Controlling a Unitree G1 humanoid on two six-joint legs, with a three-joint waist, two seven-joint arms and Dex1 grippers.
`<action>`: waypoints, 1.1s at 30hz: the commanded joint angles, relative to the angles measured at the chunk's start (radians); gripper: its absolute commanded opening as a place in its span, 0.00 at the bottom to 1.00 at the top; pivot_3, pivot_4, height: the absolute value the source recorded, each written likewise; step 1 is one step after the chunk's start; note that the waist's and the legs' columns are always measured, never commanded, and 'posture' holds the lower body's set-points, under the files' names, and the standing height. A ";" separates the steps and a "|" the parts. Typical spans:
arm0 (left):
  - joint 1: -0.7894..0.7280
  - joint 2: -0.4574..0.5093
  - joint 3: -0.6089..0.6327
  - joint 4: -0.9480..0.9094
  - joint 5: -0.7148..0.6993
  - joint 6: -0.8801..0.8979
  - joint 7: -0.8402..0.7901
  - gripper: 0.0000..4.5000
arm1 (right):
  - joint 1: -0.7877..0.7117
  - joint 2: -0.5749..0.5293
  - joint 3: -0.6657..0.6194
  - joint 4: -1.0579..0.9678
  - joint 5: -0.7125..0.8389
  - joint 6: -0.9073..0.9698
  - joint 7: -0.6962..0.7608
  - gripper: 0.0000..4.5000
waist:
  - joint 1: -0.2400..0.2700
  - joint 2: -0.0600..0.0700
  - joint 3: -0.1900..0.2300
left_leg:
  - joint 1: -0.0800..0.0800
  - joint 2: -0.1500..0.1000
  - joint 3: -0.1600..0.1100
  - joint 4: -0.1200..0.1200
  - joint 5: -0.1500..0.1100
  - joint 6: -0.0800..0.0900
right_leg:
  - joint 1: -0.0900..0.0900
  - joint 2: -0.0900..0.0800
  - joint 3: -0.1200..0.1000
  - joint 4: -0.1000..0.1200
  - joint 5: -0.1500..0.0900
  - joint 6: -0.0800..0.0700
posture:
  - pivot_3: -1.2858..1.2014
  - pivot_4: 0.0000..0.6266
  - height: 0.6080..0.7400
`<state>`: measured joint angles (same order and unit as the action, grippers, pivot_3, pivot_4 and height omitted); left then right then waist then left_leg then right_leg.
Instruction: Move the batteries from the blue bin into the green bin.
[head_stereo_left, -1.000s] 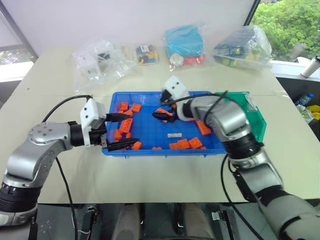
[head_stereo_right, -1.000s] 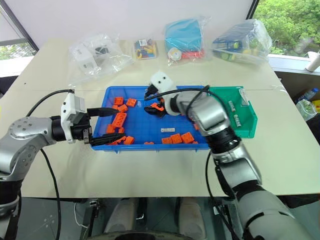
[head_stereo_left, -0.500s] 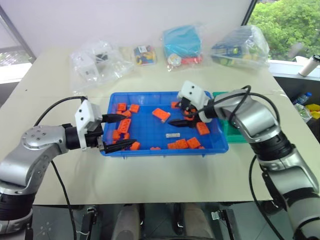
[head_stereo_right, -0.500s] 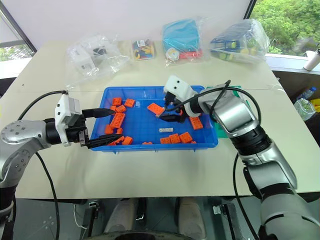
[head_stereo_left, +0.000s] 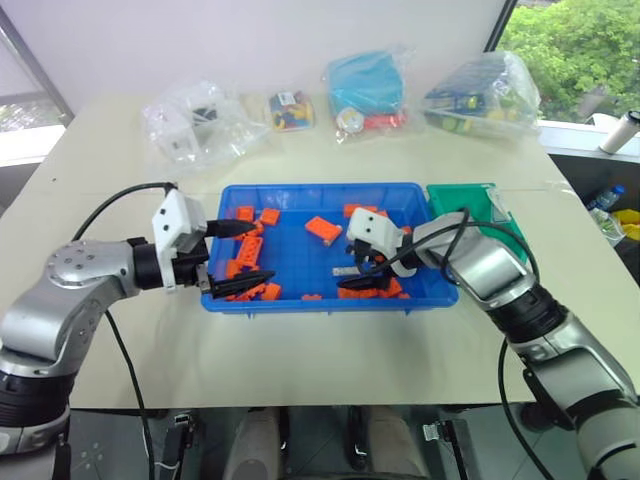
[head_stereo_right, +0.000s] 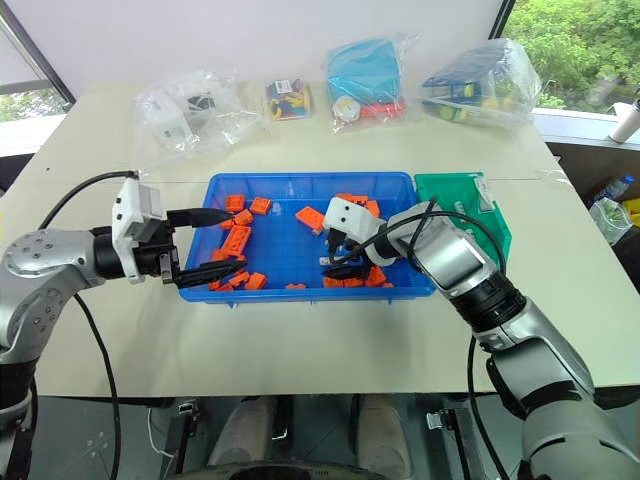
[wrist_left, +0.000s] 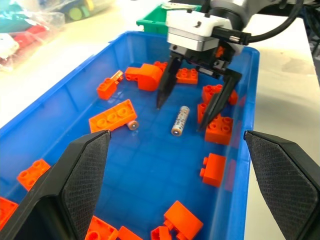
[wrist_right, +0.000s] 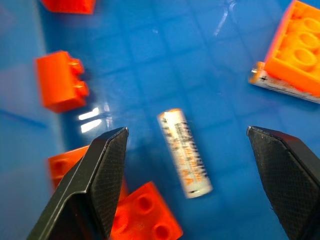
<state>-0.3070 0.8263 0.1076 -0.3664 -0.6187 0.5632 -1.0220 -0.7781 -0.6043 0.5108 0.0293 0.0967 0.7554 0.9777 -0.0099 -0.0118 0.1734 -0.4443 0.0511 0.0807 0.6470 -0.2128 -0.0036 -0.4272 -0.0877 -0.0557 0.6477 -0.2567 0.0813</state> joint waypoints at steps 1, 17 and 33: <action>-0.023 0.003 0.001 -0.014 0.001 -0.007 -0.001 1.00 | 0.013 0.009 0.008 0.021 -0.026 -0.029 0.013 0.57 | -0.002 0.000 0.000 | 0.000 0.000 0.000 0.000 0.000 0.000 | 0.000 0.000 0.000 0.000 0.000 0.000 | 0.52 0.24 0.97; -0.018 -0.012 -0.018 -0.008 0.006 -0.025 -0.011 1.00 | -0.080 -0.170 -0.364 -0.083 0.125 0.223 0.024 0.01 | 0.006 0.001 0.001 | -0.001 0.000 0.000 0.000 0.000 0.000 | 0.000 0.000 0.000 0.000 0.000 0.000 | 0.52 0.24 0.97; -0.071 -0.039 -0.065 0.056 0.036 -0.059 -0.051 1.00 | 0.072 -0.368 -0.463 -0.084 0.056 0.093 -0.089 0.78 | -0.004 0.001 0.001 | 0.001 0.000 0.002 0.000 0.000 0.000 | -0.001 0.000 0.001 0.000 0.000 0.000 | 0.52 0.24 0.97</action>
<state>-0.3609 0.7853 0.0360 -0.3111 -0.5899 0.5258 -1.0657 -0.6442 -0.9920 0.0639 -0.0237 0.1436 0.8648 0.9058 -0.0140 -0.0107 0.1745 -0.4436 0.0514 0.0824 0.6469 -0.2128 -0.0036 -0.4281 -0.0877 -0.0545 0.6475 -0.2567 0.0813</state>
